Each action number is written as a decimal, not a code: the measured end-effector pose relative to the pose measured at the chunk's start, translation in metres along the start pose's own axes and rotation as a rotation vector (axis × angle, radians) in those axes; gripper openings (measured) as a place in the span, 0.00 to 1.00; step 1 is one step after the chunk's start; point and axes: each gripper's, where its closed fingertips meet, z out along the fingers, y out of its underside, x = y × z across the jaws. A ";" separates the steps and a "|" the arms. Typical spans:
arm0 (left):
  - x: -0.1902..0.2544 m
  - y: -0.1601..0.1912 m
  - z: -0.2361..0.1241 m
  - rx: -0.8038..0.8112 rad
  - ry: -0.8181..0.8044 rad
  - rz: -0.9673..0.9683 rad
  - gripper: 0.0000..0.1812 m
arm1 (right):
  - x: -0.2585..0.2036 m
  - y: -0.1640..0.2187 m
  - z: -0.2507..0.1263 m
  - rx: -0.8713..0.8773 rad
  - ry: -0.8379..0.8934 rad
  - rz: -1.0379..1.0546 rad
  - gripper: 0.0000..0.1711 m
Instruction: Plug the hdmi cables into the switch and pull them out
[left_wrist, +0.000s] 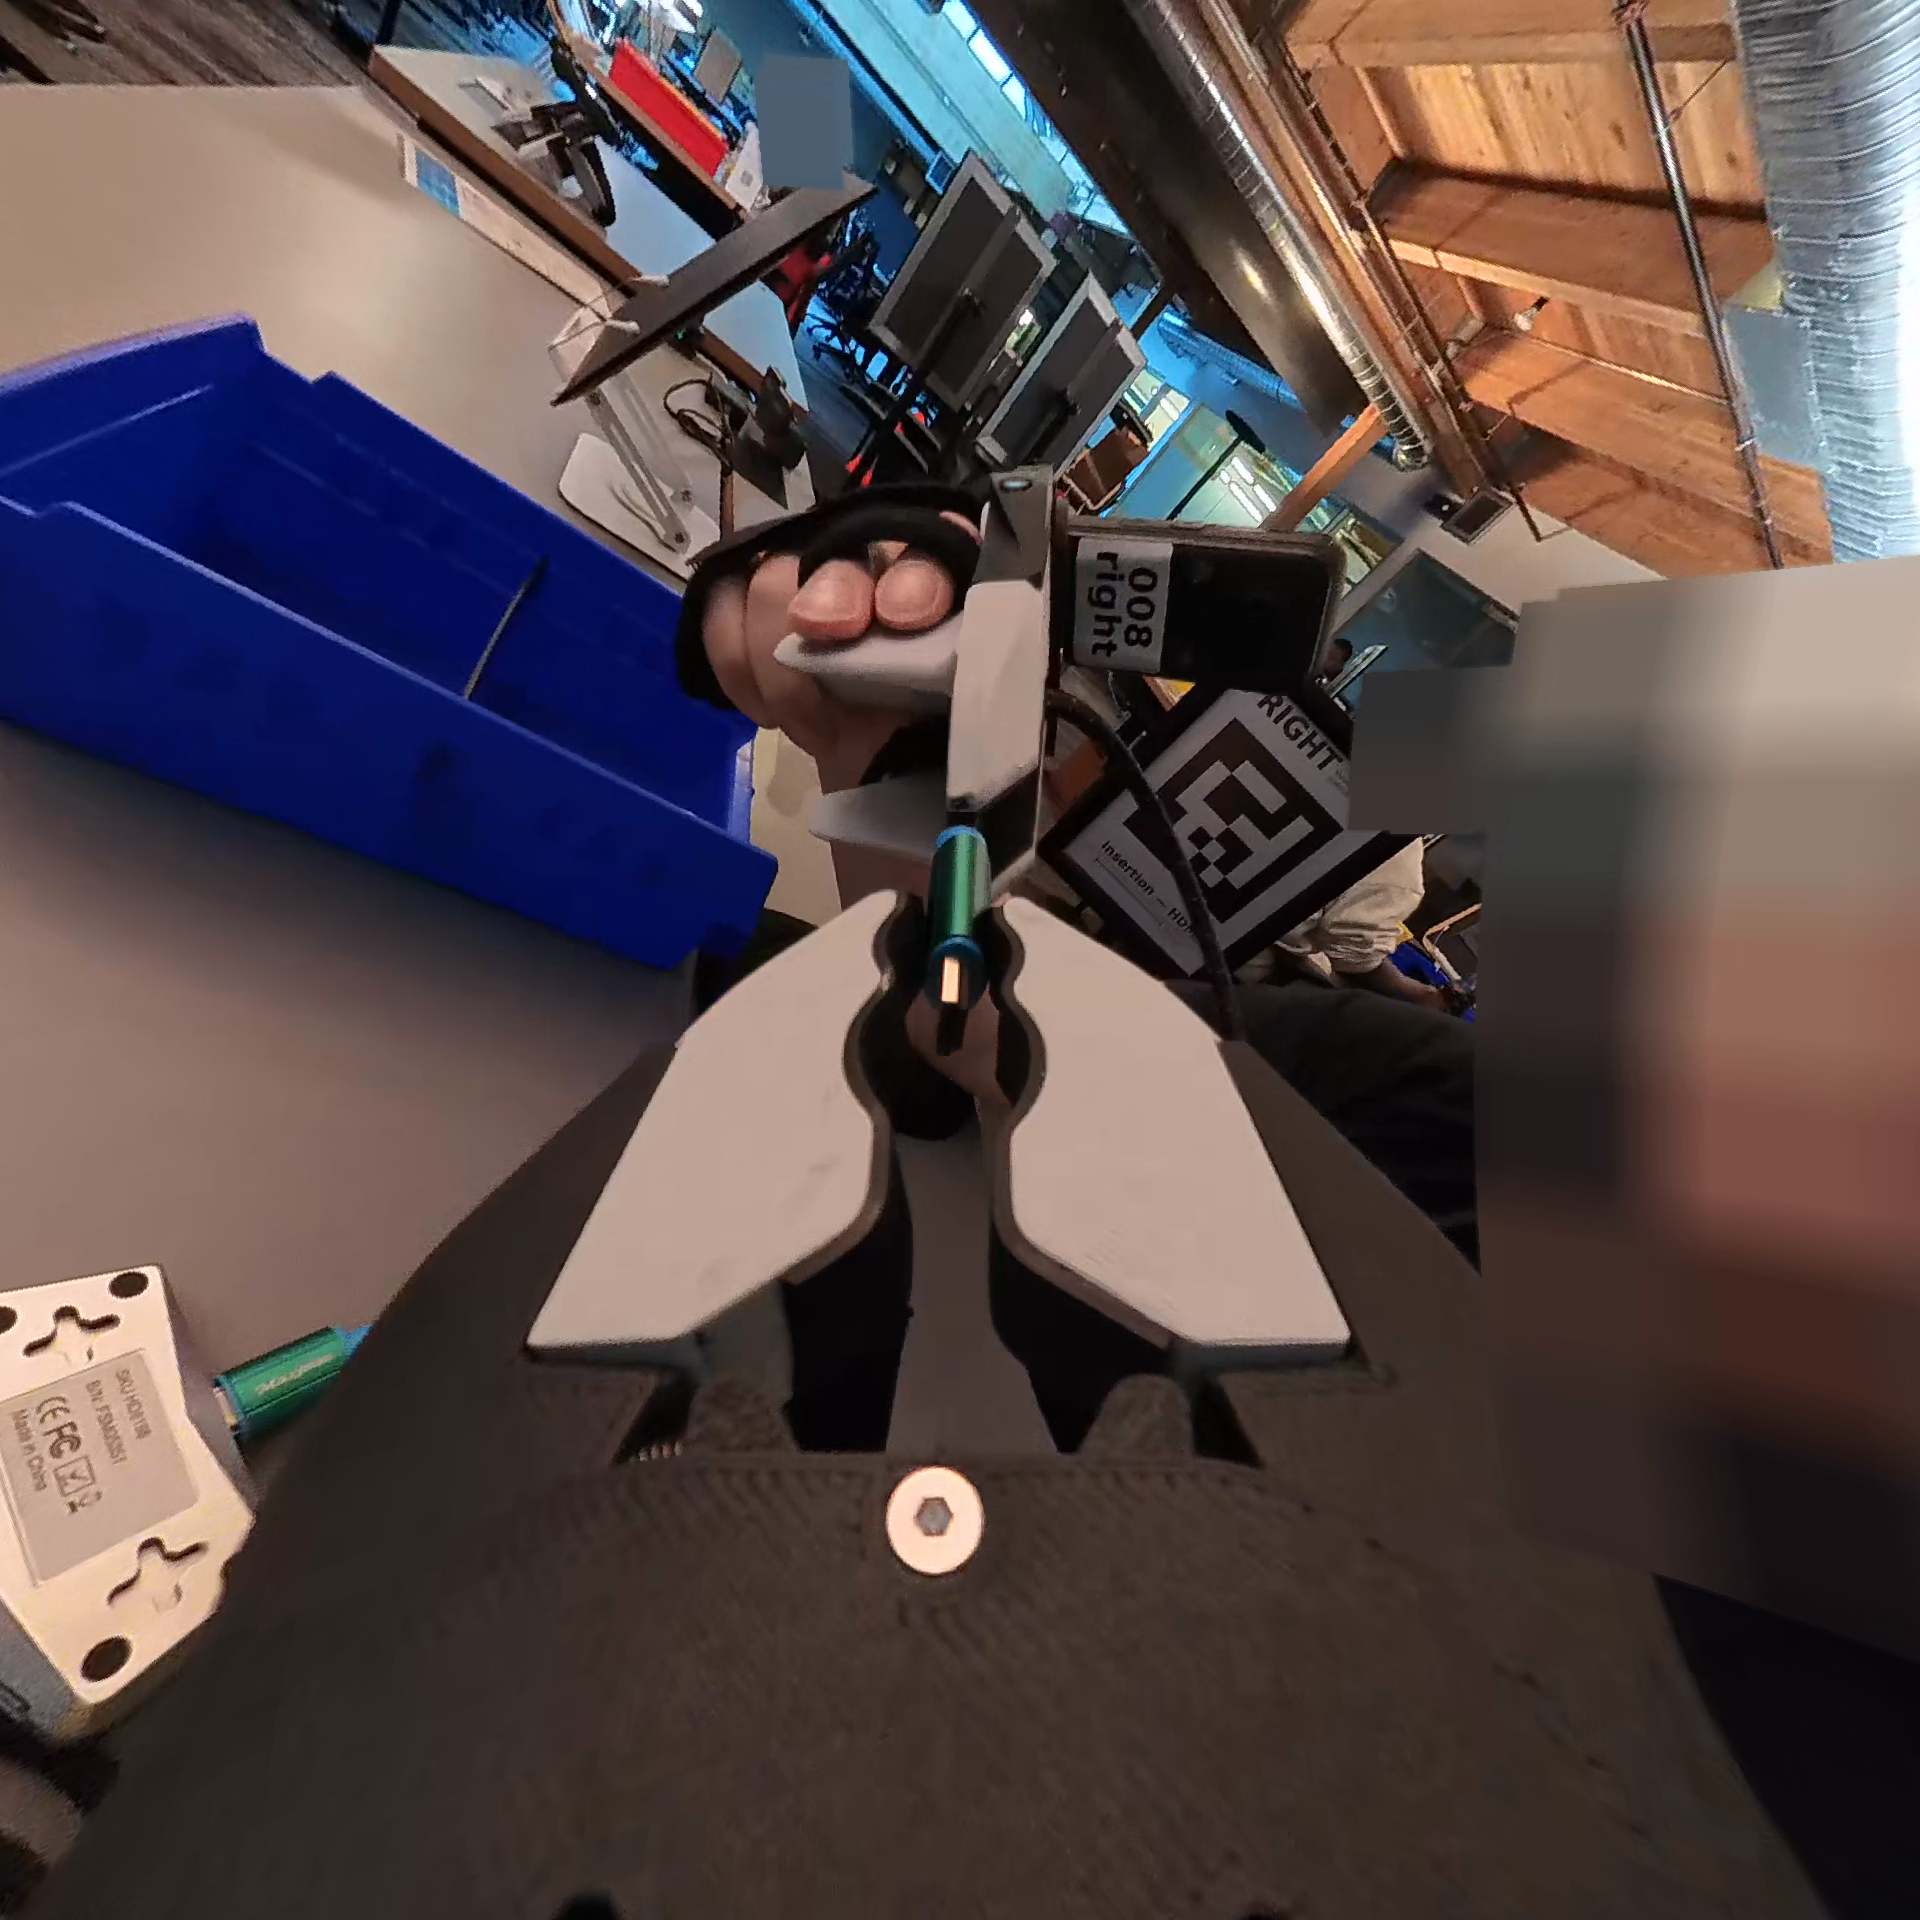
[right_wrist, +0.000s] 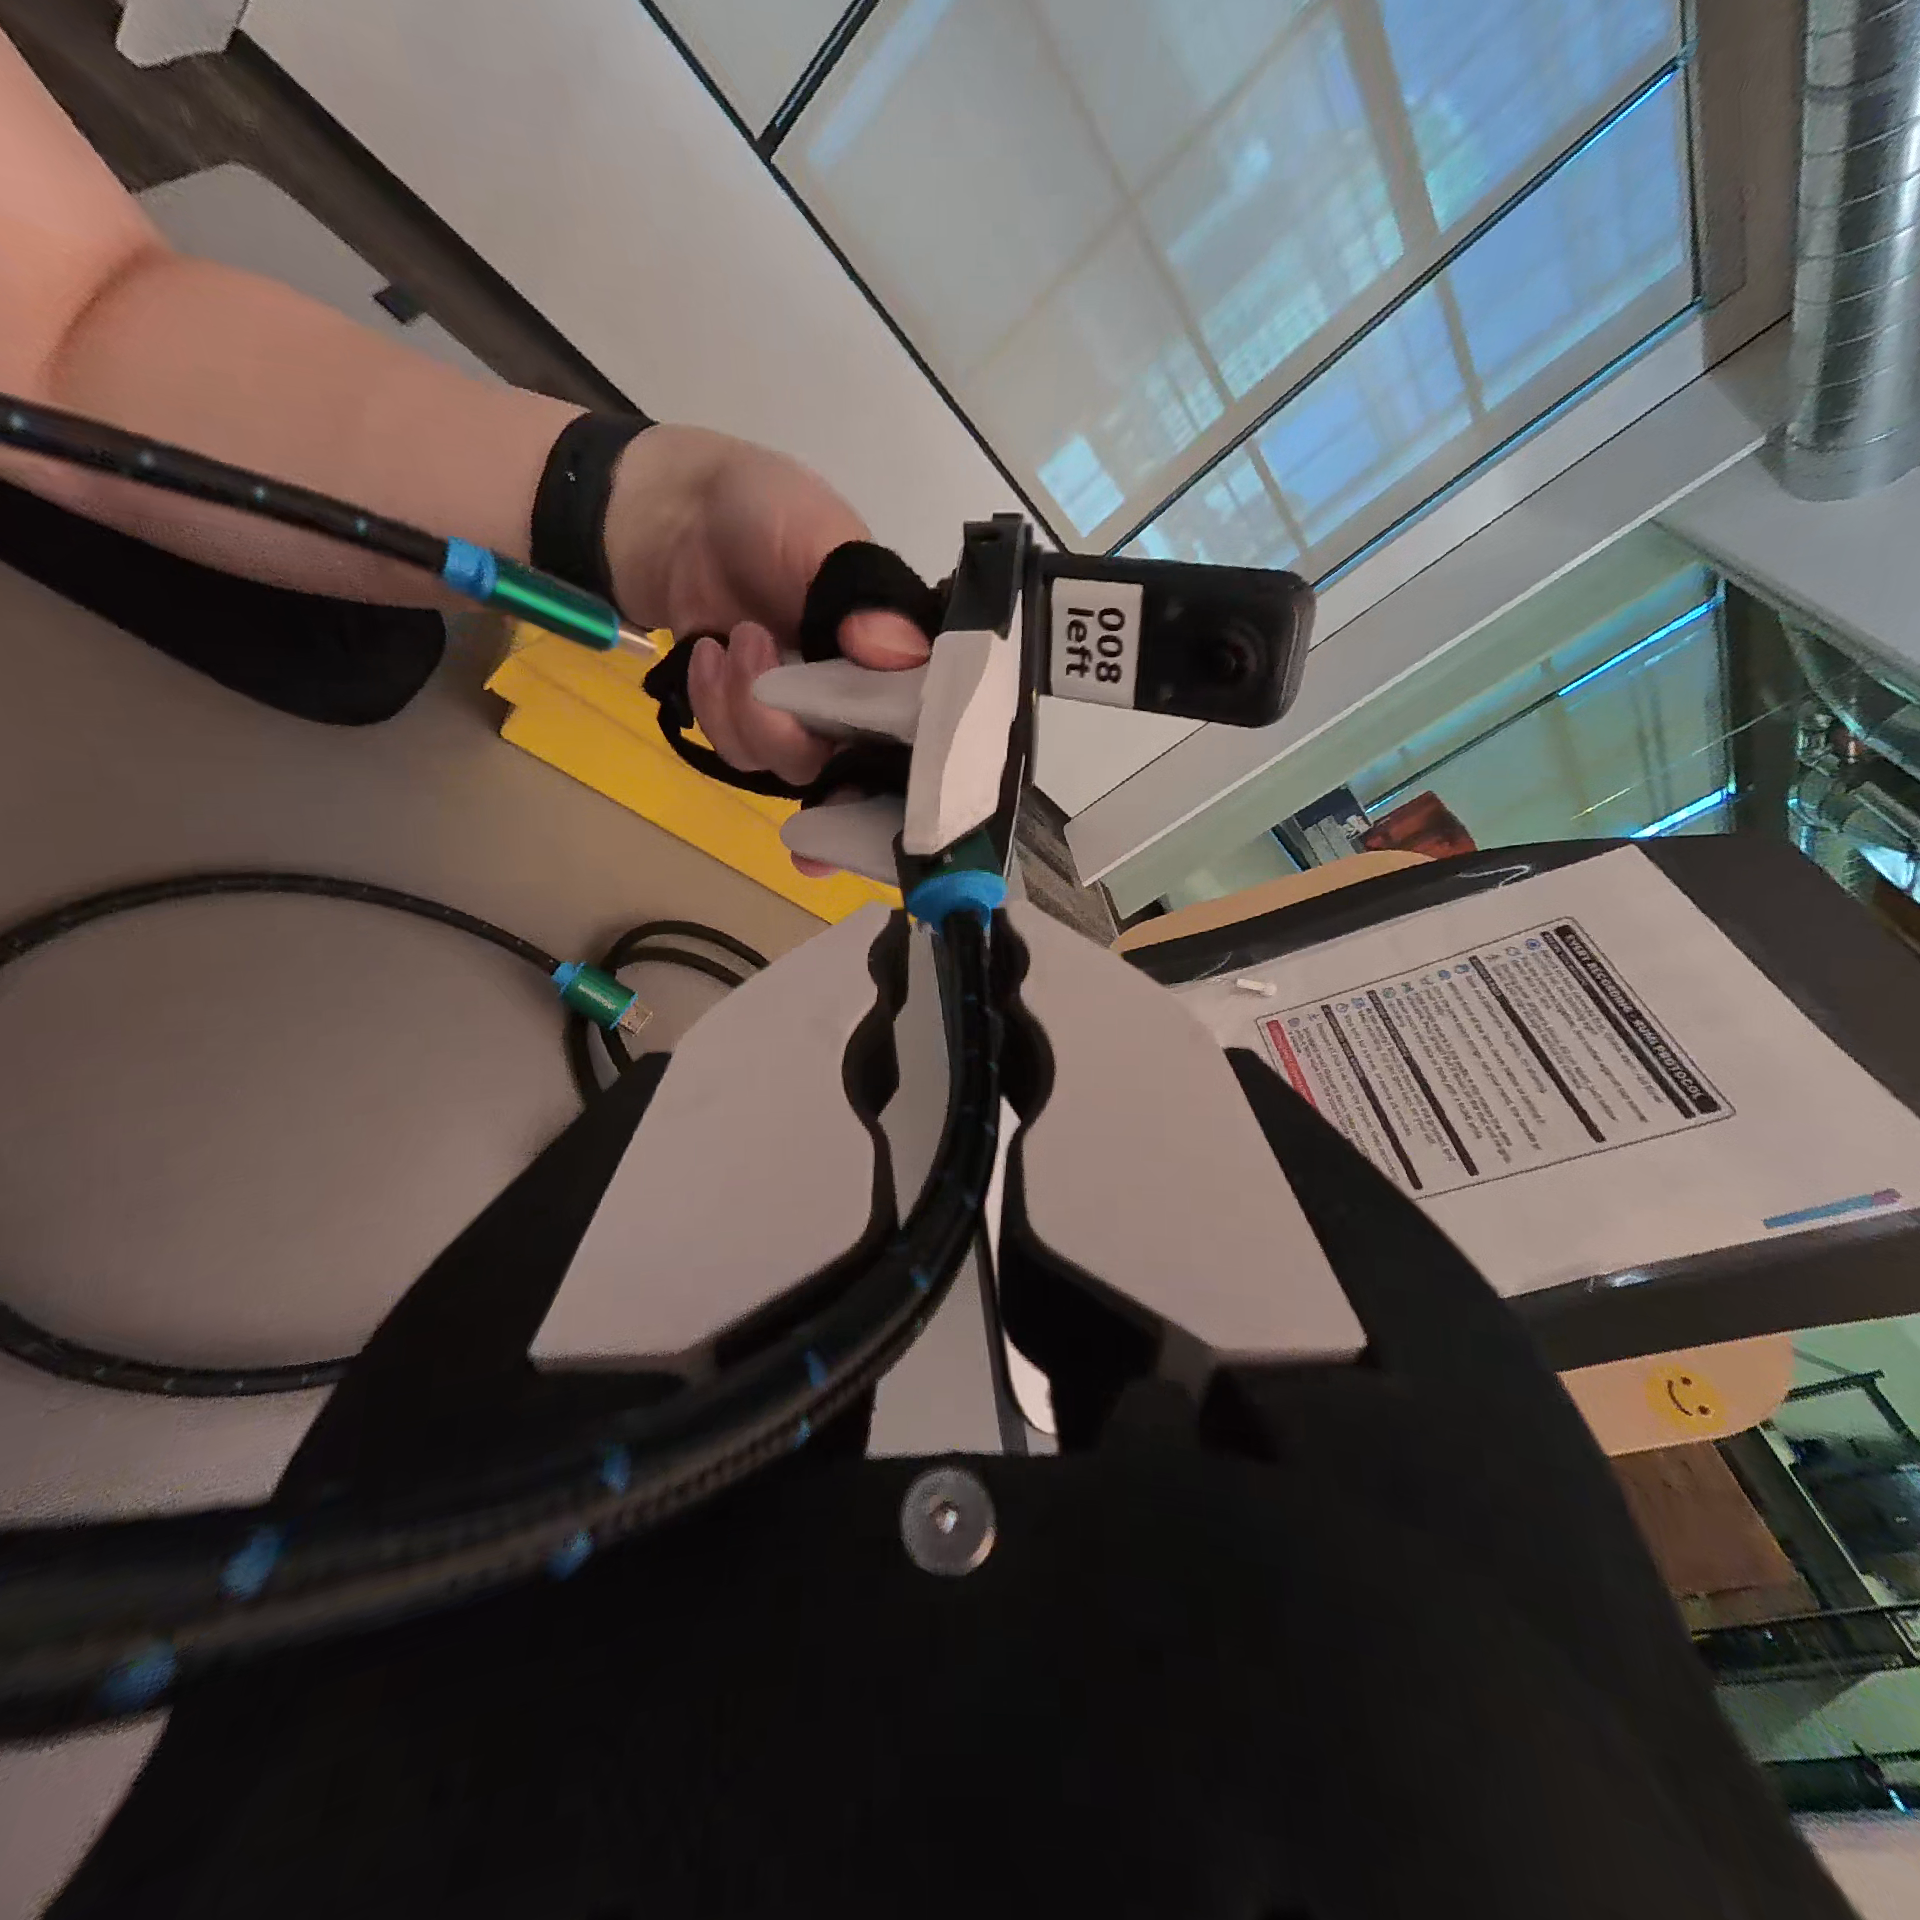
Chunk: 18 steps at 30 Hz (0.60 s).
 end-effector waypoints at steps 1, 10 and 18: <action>-0.001 0.001 0.000 -0.007 0.001 -0.003 0.06 | -0.001 0.001 0.000 0.001 -0.003 -0.008 0.09; -0.010 0.008 0.005 -0.036 -0.001 -0.043 0.06 | -0.004 0.010 -0.002 -0.018 -0.017 -0.064 0.05; -0.011 0.015 0.008 -0.075 0.001 -0.051 0.06 | -0.010 0.014 -0.005 -0.057 -0.054 -0.094 0.06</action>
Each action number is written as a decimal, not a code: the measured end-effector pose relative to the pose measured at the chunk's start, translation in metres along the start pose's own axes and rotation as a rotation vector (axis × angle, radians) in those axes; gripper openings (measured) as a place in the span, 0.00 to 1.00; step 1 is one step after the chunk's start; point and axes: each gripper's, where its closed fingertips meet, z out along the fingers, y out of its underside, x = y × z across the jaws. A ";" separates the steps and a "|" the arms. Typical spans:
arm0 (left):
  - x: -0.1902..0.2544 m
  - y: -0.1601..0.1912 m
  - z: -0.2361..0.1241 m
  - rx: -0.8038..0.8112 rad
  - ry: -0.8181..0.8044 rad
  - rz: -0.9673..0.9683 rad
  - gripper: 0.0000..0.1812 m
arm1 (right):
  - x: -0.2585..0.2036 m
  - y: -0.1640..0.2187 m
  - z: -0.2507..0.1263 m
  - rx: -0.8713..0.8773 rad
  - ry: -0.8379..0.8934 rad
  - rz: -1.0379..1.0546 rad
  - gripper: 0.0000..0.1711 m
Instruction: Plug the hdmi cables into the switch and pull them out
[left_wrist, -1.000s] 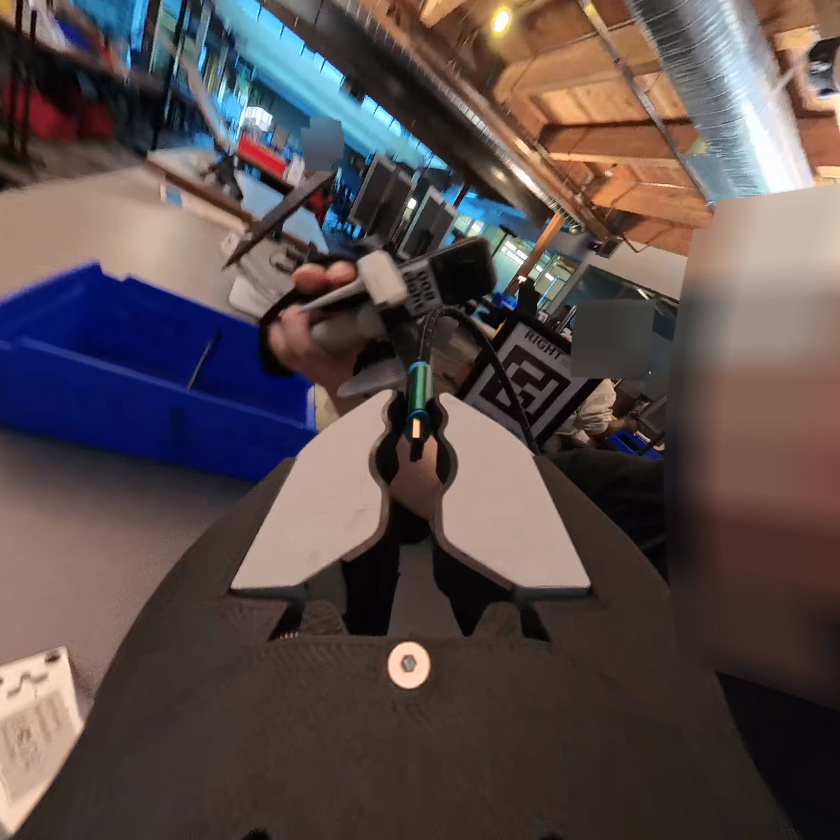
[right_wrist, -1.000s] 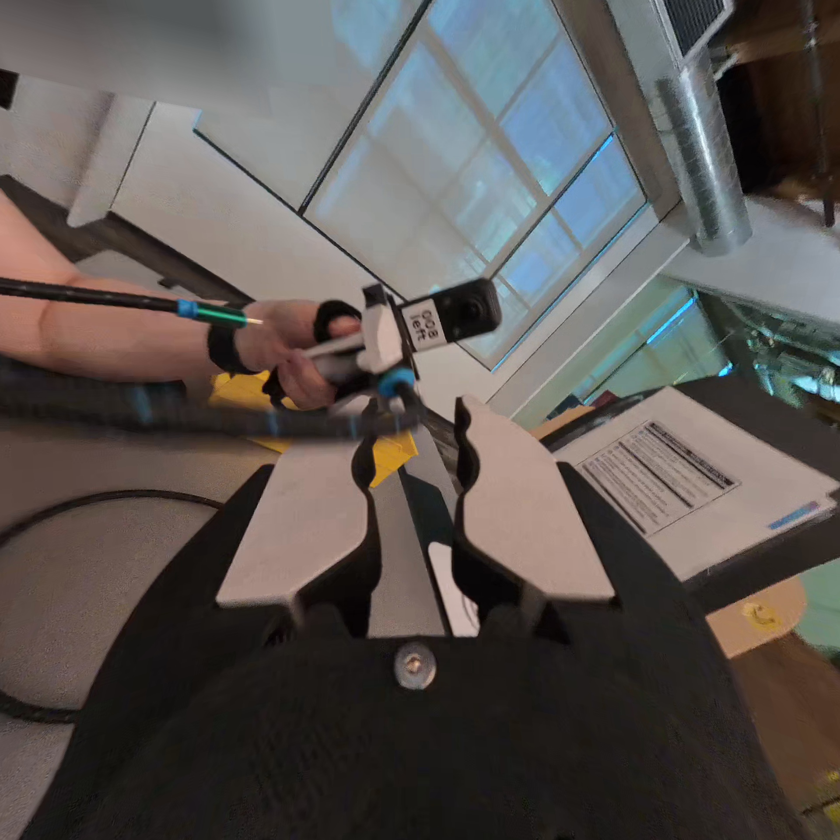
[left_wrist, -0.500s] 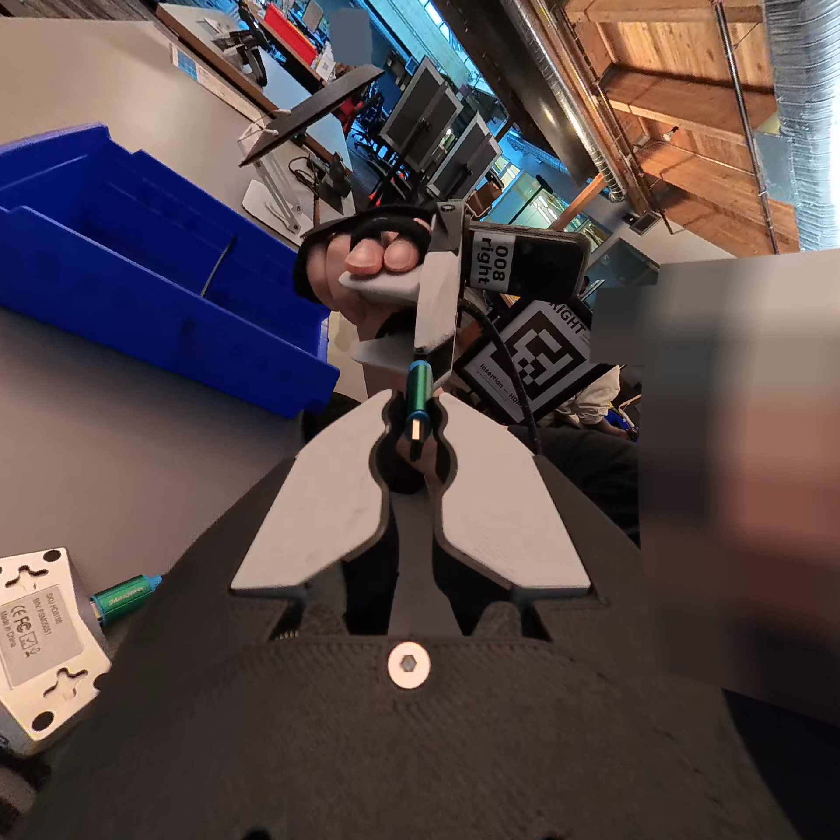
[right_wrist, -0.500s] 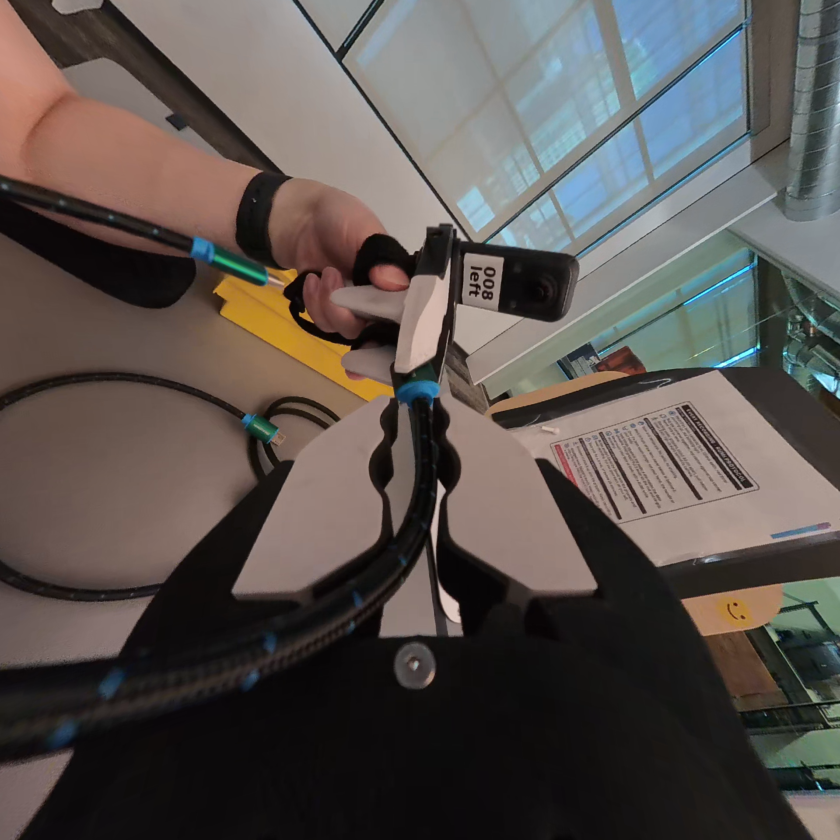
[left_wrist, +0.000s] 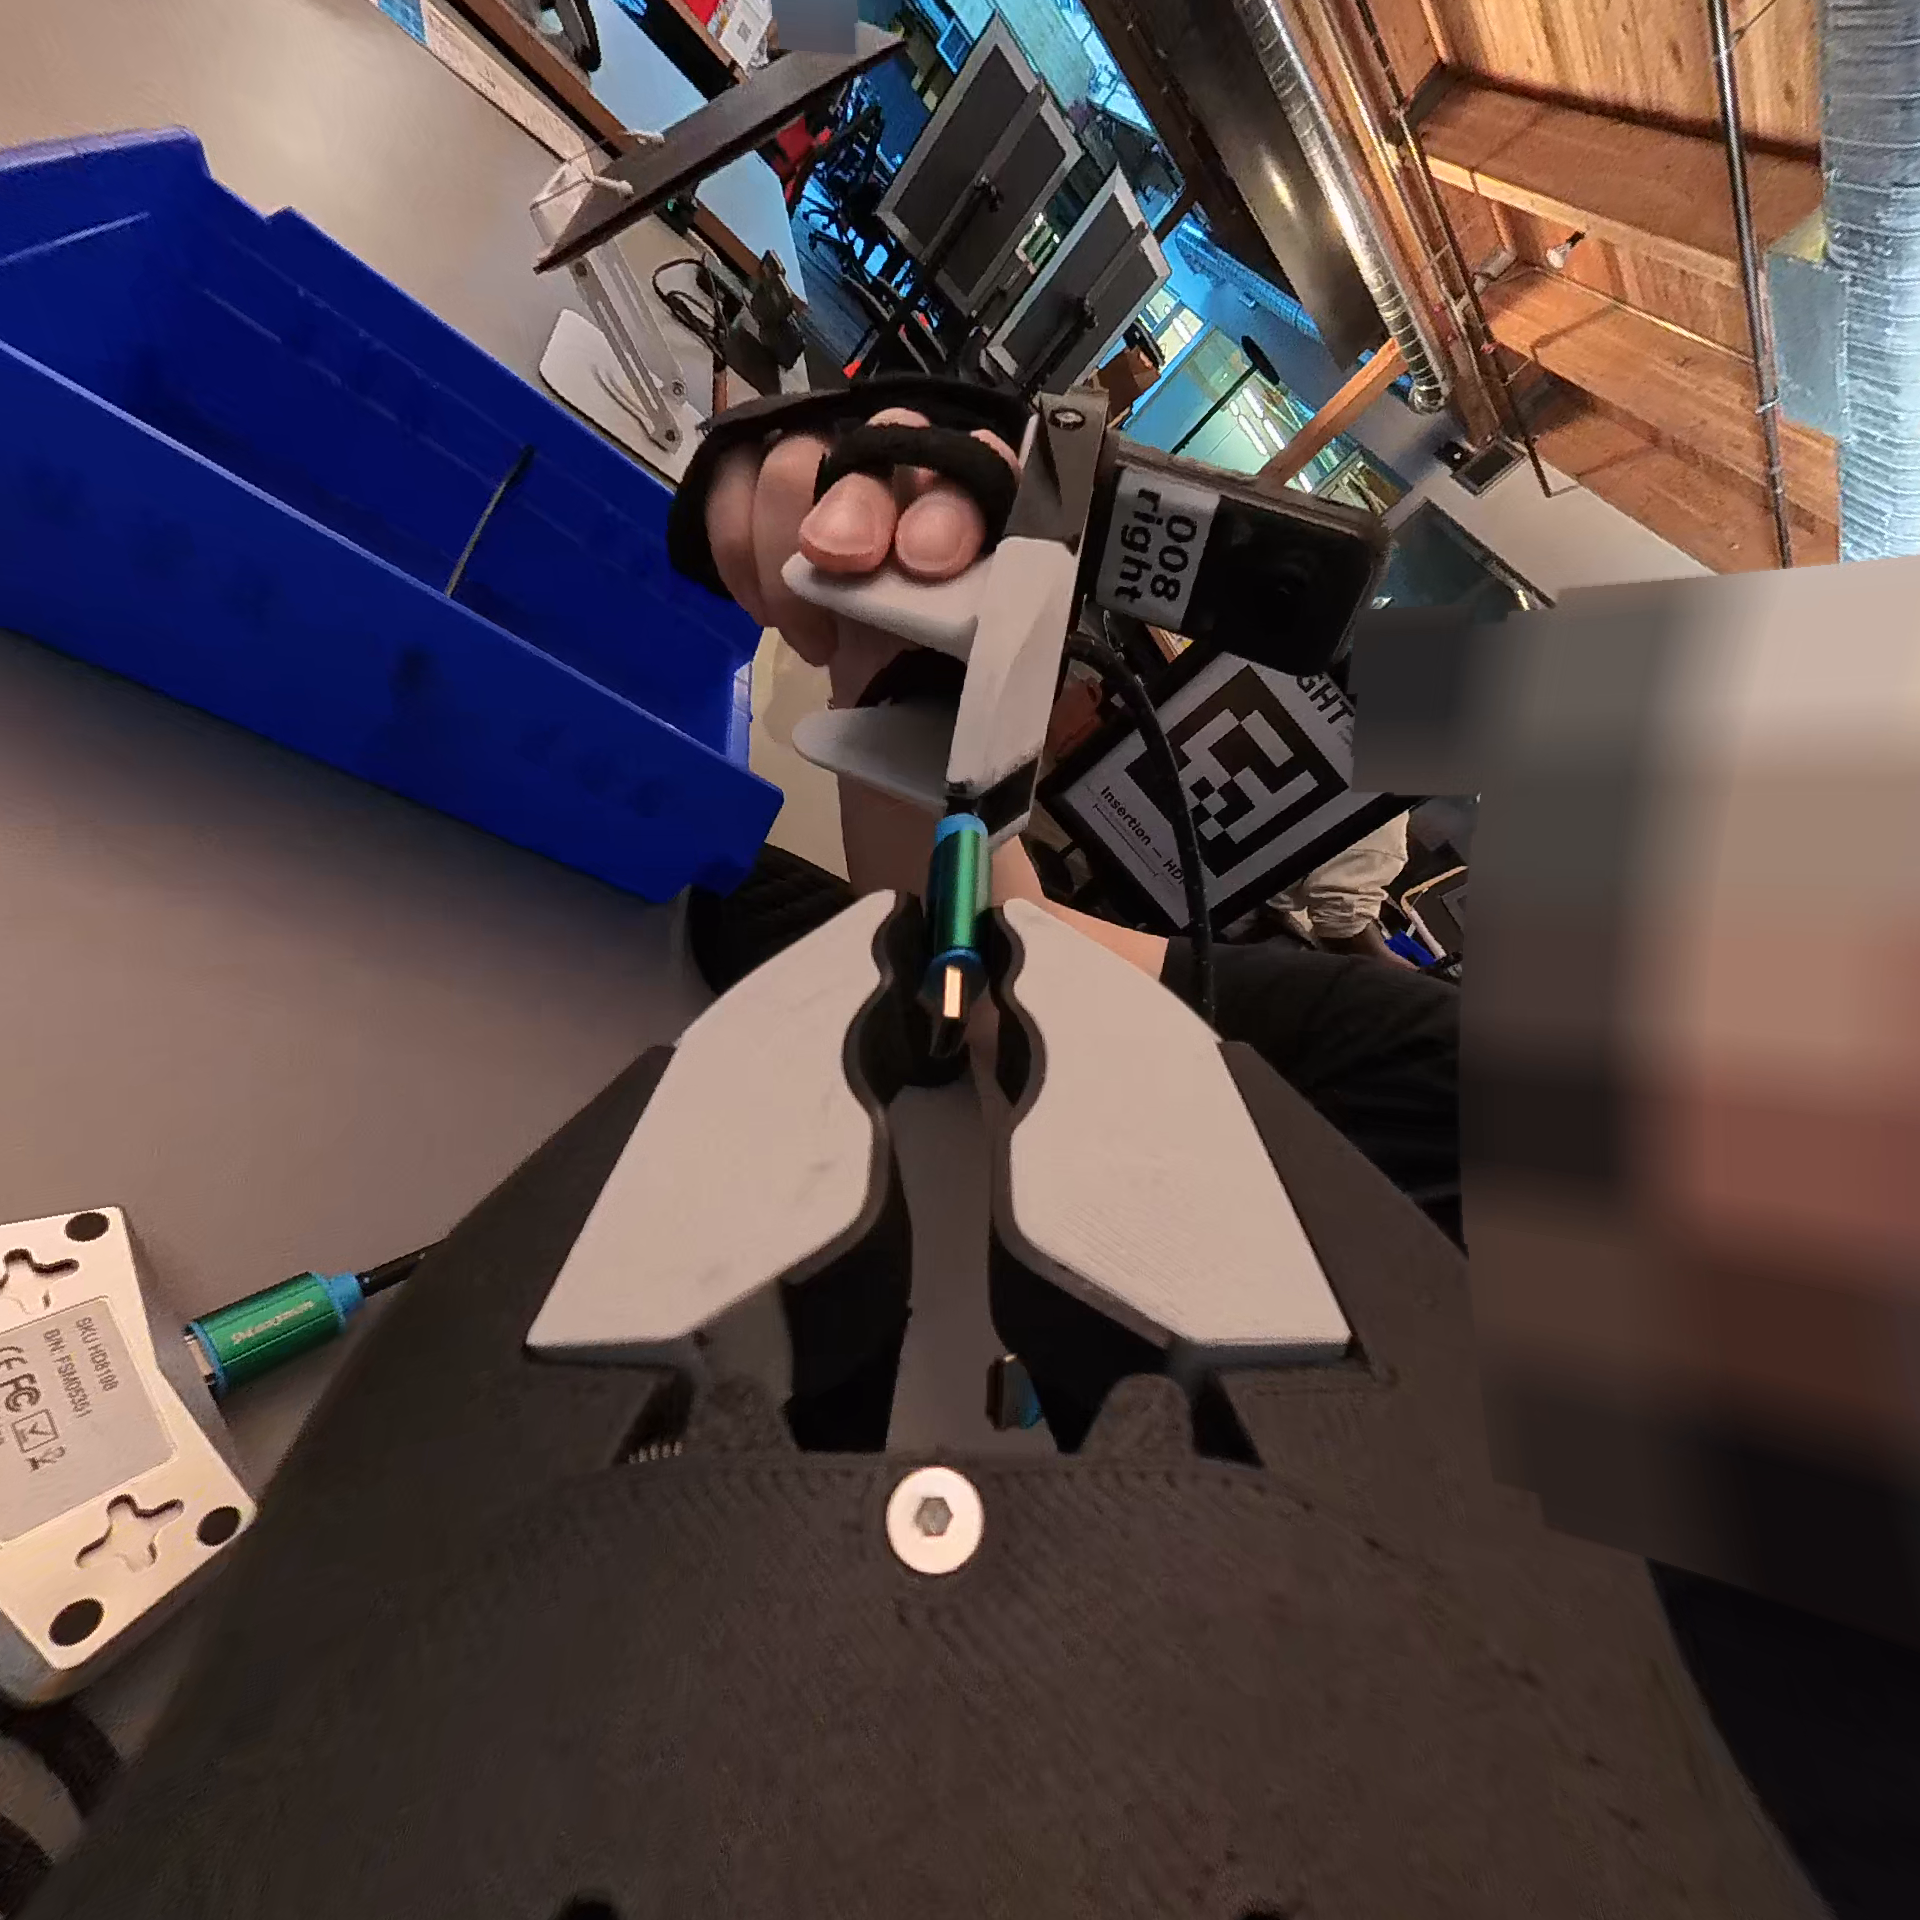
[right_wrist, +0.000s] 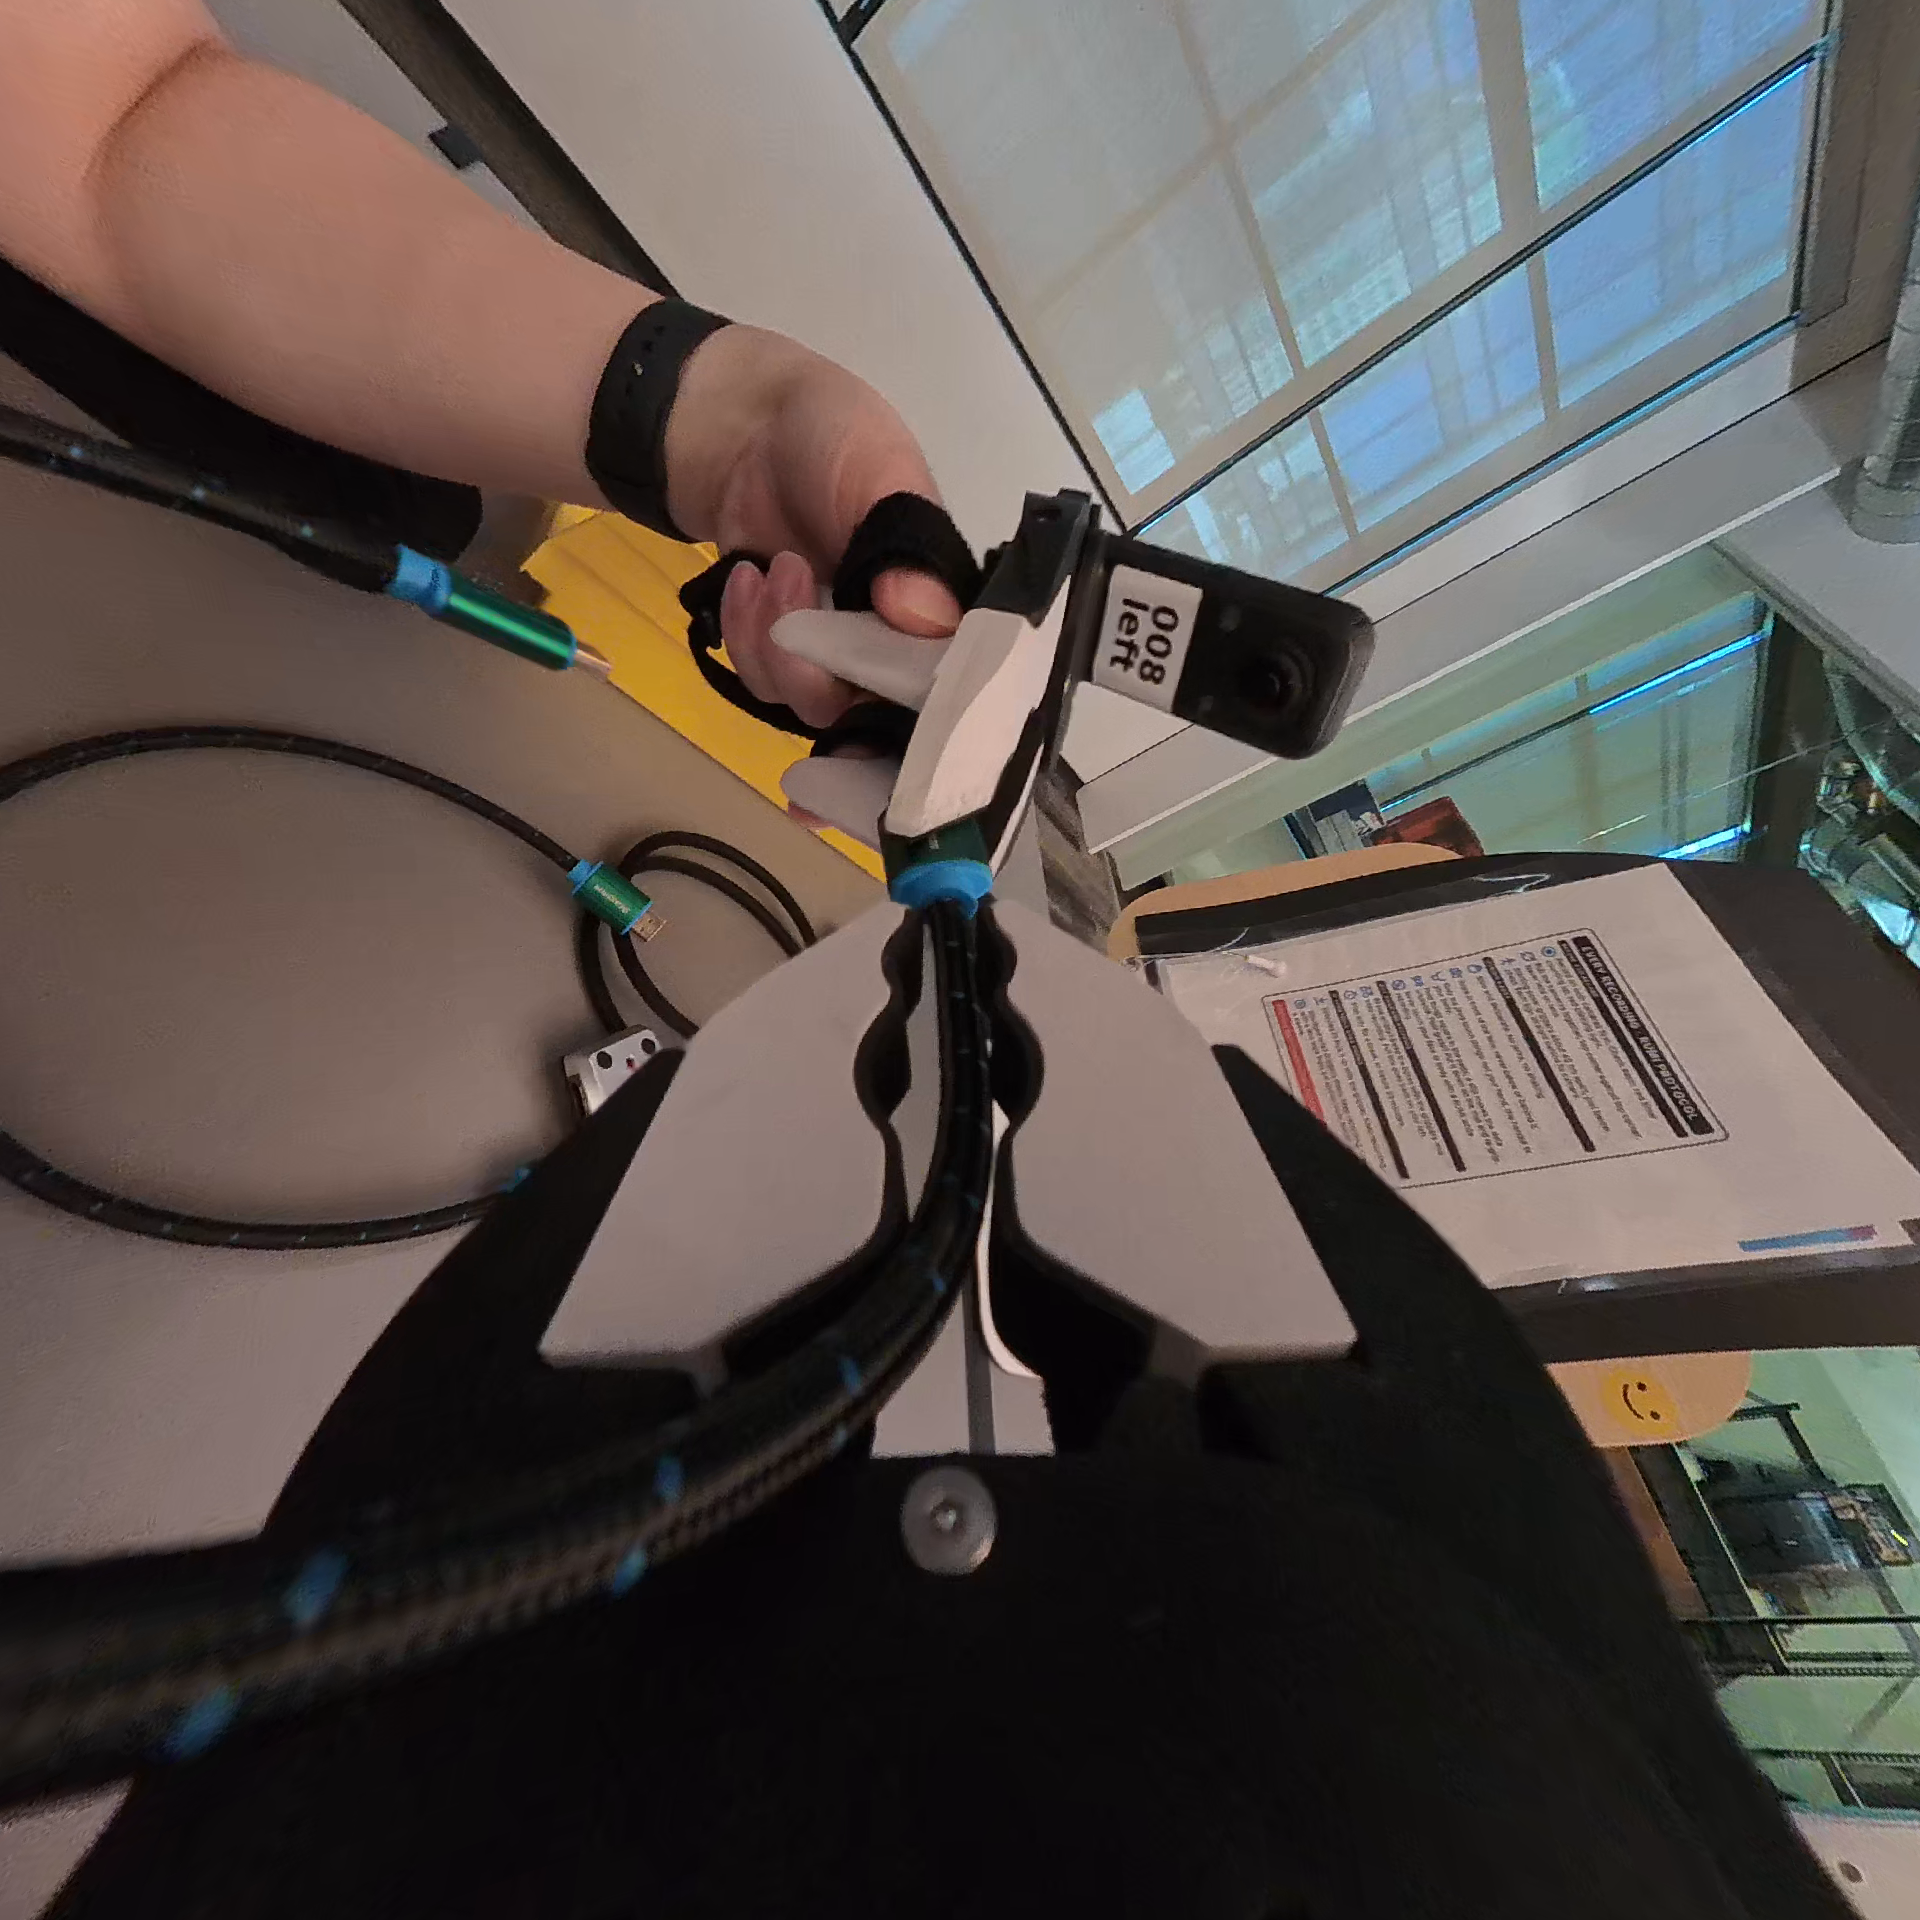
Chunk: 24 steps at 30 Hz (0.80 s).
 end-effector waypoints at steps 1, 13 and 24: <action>0.000 0.001 0.000 -0.007 -0.004 0.005 0.06 | -0.001 0.001 0.000 -0.010 -0.004 -0.007 0.06; 0.000 0.006 0.003 -0.039 -0.015 0.020 0.06 | -0.005 0.002 -0.002 -0.048 -0.028 -0.033 0.06; -0.002 0.018 0.007 -0.113 -0.016 0.015 0.06 | -0.017 0.003 -0.001 -0.072 -0.104 -0.014 0.05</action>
